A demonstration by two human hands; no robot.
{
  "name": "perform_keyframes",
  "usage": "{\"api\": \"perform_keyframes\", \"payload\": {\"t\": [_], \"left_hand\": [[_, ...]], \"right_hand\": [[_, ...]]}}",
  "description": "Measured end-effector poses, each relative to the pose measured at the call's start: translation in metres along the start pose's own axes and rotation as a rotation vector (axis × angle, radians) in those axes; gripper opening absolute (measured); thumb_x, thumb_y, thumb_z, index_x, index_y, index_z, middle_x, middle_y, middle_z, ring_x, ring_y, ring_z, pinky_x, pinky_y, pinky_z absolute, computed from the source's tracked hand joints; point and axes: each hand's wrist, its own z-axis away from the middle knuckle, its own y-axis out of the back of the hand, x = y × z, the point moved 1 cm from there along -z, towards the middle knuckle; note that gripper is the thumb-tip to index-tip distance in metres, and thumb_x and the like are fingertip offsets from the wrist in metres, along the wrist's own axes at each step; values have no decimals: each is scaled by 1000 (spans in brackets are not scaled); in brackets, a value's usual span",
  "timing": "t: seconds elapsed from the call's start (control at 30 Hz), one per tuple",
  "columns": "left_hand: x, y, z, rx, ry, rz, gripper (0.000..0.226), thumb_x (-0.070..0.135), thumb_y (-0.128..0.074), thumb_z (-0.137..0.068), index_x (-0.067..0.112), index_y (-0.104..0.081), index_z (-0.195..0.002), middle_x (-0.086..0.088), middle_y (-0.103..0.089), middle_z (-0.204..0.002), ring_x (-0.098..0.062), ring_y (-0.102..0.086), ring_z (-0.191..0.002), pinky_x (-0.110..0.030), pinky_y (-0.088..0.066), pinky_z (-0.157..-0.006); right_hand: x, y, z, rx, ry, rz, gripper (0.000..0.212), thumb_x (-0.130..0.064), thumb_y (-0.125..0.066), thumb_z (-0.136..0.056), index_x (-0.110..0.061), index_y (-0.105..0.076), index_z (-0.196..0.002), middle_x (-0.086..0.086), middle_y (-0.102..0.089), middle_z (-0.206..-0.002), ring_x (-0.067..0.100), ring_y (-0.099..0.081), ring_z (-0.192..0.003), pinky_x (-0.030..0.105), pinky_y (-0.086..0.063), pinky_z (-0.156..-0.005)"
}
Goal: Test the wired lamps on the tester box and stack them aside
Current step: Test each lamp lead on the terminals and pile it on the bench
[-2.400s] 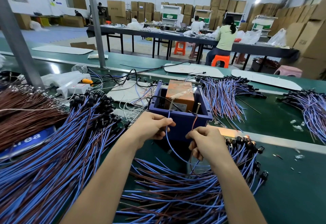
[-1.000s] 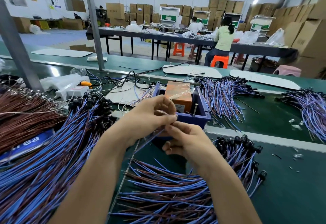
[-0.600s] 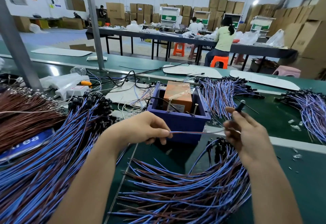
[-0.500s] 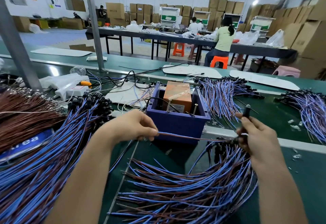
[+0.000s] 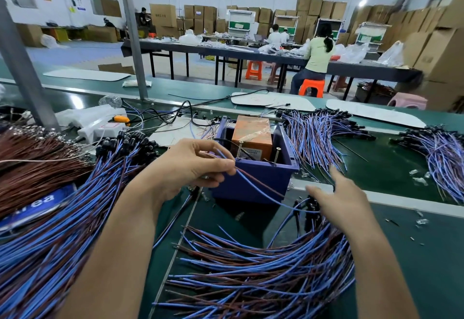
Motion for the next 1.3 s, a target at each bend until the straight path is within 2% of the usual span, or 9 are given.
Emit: {"api": "perform_keyframes", "payload": {"t": [0.07, 0.1, 0.13, 0.27, 0.43, 0.57, 0.67, 0.83, 1.3], "left_hand": [[3, -7, 0, -21, -20, 65, 9, 25, -77, -63, 21, -74, -71, -8, -74, -79, -8, -63, -57, -19, -53, -56], [3, -10, 0, -33, -35, 98, 11, 25, -77, -60, 22, -74, -70, -8, -74, -78, -8, -64, -58, -19, -53, -57], [4, -14, 0, -44, -52, 128, 12, 25, -77, -59, 22, -74, -70, -8, -74, -77, -8, -64, -57, -19, -53, -57], [5, -22, -1, -63, -101, 209, 13, 22, -77, -56, 20, -75, -68, -7, -72, -72, -8, -64, -56, -18, -53, -56], [-3, -29, -8, 14, -57, 123, 5, 18, -73, -71, 16, -69, -69, 1, -66, -59, -4, -56, -49, -18, -51, -49], [-13, -33, -14, 34, 16, 159, 18, 14, -67, -85, 13, -62, -68, -5, -73, -75, -7, -62, -51, -19, -51, -48], [-21, -32, -17, 23, 85, 144, 17, 14, -62, -90, 12, -59, -73, -5, -74, -73, -6, -60, -46, -19, -50, -47], [-34, -35, -23, 49, 138, 37, 14, 17, -62, -92, 10, -70, -83, 2, -66, -60, -4, -51, -42, -17, -46, -46], [-40, -37, -29, 174, 124, 38, 14, 11, -59, -93, 4, -70, -86, 2, -64, -56, -3, -45, -38, -14, -41, -41]], "right_hand": [[-20, 0, 12, -115, 144, -324, 55, -21, -67, -89, -18, -48, -140, 4, -67, -118, 18, -67, -90, 23, -53, -68], [-30, -2, 19, -196, 224, -474, 46, -15, -69, -87, -17, -58, -131, 1, -73, -100, 13, -67, -69, 20, -50, -53], [-39, -5, 25, -239, 313, -543, 38, -11, -69, -85, -17, -64, -122, 1, -75, -87, 12, -66, -59, 19, -46, -46], [-62, -21, 39, -188, 513, -545, 16, -8, -71, -84, -21, -72, -93, 2, -72, -72, 13, -64, -52, 20, -47, -46], [-60, -26, 36, -145, 448, -575, 16, -10, -66, -88, -15, -71, -74, 3, -71, -64, 18, -63, -45, 23, -49, -43], [-52, -27, 30, -51, 324, -524, 24, -9, -64, -89, -16, -68, -66, 4, -66, -54, 18, -61, -39, 21, -45, -39], [-42, -27, 23, -28, 175, -446, 24, -5, -58, -88, -12, -65, -67, 5, -61, -48, 16, -57, -33, 18, -38, -33], [-33, -27, 18, -63, 72, -325, 22, -4, -50, -91, -7, -64, -74, 10, -62, -55, 16, -57, -32, 17, -37, -32], [-32, -31, 15, -141, 32, -294, 24, -2, -47, -94, 2, -66, -79, 15, -64, -56, 16, -55, -32, 22, -43, -36]]}}
